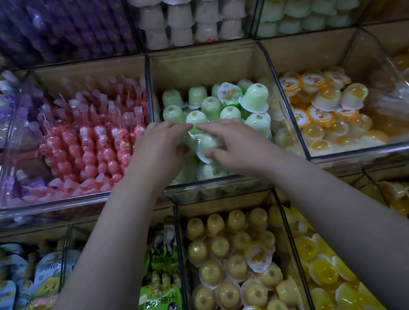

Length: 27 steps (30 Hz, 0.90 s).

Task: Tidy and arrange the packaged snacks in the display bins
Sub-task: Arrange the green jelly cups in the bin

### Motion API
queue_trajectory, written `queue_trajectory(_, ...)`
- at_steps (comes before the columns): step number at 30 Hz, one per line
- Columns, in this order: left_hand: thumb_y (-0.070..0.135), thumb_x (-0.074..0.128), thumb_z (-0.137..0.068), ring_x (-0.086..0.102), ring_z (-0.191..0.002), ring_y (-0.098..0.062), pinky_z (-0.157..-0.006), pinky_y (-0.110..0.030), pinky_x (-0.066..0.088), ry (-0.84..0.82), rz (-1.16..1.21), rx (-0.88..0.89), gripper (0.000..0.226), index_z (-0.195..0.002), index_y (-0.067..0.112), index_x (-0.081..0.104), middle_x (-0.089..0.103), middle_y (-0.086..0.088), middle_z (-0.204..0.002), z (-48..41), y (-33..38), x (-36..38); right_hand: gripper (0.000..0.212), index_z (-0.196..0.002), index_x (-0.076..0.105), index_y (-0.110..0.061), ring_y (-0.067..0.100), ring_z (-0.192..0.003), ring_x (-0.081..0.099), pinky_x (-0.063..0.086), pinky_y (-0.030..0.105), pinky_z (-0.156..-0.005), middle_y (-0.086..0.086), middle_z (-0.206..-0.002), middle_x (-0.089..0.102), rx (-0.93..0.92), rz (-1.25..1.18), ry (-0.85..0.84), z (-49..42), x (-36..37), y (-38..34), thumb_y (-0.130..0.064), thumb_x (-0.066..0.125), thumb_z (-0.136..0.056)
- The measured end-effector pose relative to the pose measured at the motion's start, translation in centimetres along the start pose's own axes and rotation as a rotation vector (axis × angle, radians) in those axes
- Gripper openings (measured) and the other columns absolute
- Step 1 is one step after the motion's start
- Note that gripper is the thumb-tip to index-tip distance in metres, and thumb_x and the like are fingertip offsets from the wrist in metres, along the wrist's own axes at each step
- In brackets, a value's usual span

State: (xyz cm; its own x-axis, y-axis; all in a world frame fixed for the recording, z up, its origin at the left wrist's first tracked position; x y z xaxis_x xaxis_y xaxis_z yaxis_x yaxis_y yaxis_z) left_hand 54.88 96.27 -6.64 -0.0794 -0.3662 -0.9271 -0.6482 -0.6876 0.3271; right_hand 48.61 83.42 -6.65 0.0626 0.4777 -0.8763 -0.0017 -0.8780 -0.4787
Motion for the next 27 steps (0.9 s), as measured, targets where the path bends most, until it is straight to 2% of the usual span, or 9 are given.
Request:
queue_trajectory(3, 0.003, 0.058, -0.092, 0.042, -0.125, -0.030, -0.104, -0.037, 0.030, 0.086, 0.093, 0.002, 0.046, -0.136, 0.016, 0.056, 0.055, -0.006, -0.136, 0.2, 0.1, -0.1, 0.053, -0.138, 0.050, -0.020, 0.014, -0.126, 0.049, 0.038, 0.024, -0.099, -0.003, -0.137, 0.055, 0.057, -0.201, 0.071, 0.6, -0.2, -0.2, -0.030, 0.068, -0.088)
queue_trajectory(6, -0.008, 0.055, -0.087, 0.042, -0.125, -0.028, -0.100, -0.028, 0.030, 0.138, 0.160, -0.046, 0.050, -0.133, 0.012, 0.058, 0.054, -0.006, -0.136, 0.1, -0.2, -0.2, 0.053, -0.127, 0.055, -0.018, 0.010, -0.116, 0.054, 0.043, 0.024, -0.095, -0.006, -0.128, 0.060, 0.065, -0.262, 0.084, 0.7, 0.3, -0.7, -0.031, 0.077, -0.080)
queue_trajectory(12, -0.013, 0.058, -0.081, 0.041, -0.135, -0.028, -0.109, -0.041, 0.034, 0.164, 0.174, -0.044, 0.045, -0.118, 0.012, 0.065, 0.047, -0.006, -0.145, 0.1, -0.4, -1.1, 0.045, -0.121, 0.060, -0.015, 0.015, -0.111, 0.053, 0.041, 0.025, -0.091, -0.001, -0.118, 0.062, 0.014, -0.171, 0.191, 0.7, 0.2, -1.1, -0.028, 0.075, -0.081)
queue_trajectory(14, -0.004, 0.063, -0.082, 0.031, -0.142, -0.031, -0.115, -0.054, 0.023, 0.163, 0.077, -0.023, 0.030, -0.104, 0.016, 0.070, 0.044, -0.008, -0.148, 0.7, -0.3, -1.2, 0.043, -0.122, 0.060, -0.016, 0.015, -0.113, 0.050, 0.038, 0.023, -0.091, -0.002, -0.119, 0.060, 0.033, -0.161, 0.273, 0.8, -0.3, -0.4, -0.026, 0.073, -0.082)
queue_trajectory(16, 0.013, 0.063, -0.090, 0.013, -0.148, -0.030, -0.118, -0.057, 0.003, 0.082, -0.070, -0.039, 0.019, -0.101, 0.025, 0.073, 0.034, -0.005, -0.155, 1.3, 0.2, -0.8, 0.042, -0.122, 0.060, -0.016, 0.017, -0.115, 0.049, 0.037, 0.022, -0.092, -0.003, -0.120, 0.060, 0.067, -0.162, 0.352, 0.7, -0.8, 0.4, -0.025, 0.072, -0.083)
queue_trajectory(18, 0.025, 0.053, -0.096, -0.008, -0.150, -0.027, -0.115, -0.055, -0.012, -0.037, -0.179, -0.097, 0.025, -0.113, 0.037, 0.069, 0.010, -0.002, -0.163, 1.7, 0.3, 0.0, 0.043, -0.121, 0.060, -0.016, 0.017, -0.116, 0.050, 0.037, 0.022, -0.092, -0.002, -0.120, 0.060, 0.100, -0.177, 0.377, 0.6, -0.9, 1.1, -0.026, 0.073, -0.082)
queue_trajectory(21, 0.024, 0.043, -0.099, -0.022, -0.147, -0.030, -0.112, -0.056, -0.016, -0.137, -0.276, -0.149, 0.039, -0.127, 0.046, 0.056, -0.014, -0.002, -0.162, 1.7, 0.3, 0.5, 0.043, -0.121, 0.060, -0.018, 0.018, -0.116, 0.050, 0.040, 0.026, -0.093, -0.003, -0.118, 0.059, 0.101, -0.176, 0.337, 0.3, -0.3, 1.4, -0.026, 0.074, -0.081)
queue_trajectory(24, 0.014, 0.041, -0.095, -0.025, -0.145, -0.032, -0.112, -0.057, -0.017, -0.189, -0.303, -0.175, 0.047, -0.129, 0.043, 0.055, -0.016, -0.005, -0.162, 1.4, 0.3, 0.4, 0.043, -0.121, 0.059, -0.018, 0.017, -0.115, 0.048, 0.041, 0.029, -0.093, -0.003, -0.118, 0.058, 0.087, -0.162, 0.319, 0.4, 0.0, 1.3, -0.027, 0.074, -0.082)
queue_trajectory(27, 0.020, 0.043, -0.097, -0.024, -0.146, -0.031, -0.111, -0.057, -0.018, -0.219, -0.287, -0.175, 0.034, -0.119, 0.038, 0.062, -0.009, -0.006, -0.163, 1.0, 0.9, 0.0, 0.042, -0.121, 0.059, -0.018, 0.018, -0.114, 0.048, 0.038, 0.026, -0.090, -0.003, -0.118, 0.058, 0.081, -0.155, 0.322, 0.4, -0.1, 1.3, -0.026, 0.073, -0.082)
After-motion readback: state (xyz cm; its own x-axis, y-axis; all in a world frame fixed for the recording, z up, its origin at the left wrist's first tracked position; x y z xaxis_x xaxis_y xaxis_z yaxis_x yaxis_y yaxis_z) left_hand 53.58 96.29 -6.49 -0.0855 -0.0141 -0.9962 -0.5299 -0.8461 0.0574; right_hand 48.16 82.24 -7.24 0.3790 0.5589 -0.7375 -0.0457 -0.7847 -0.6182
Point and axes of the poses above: each hand's wrist, its own z-axis away from the middle knuckle, its own x-axis out of the palm, y = z × x, the point moved 5 cm from there along -z, towards the middle knuckle
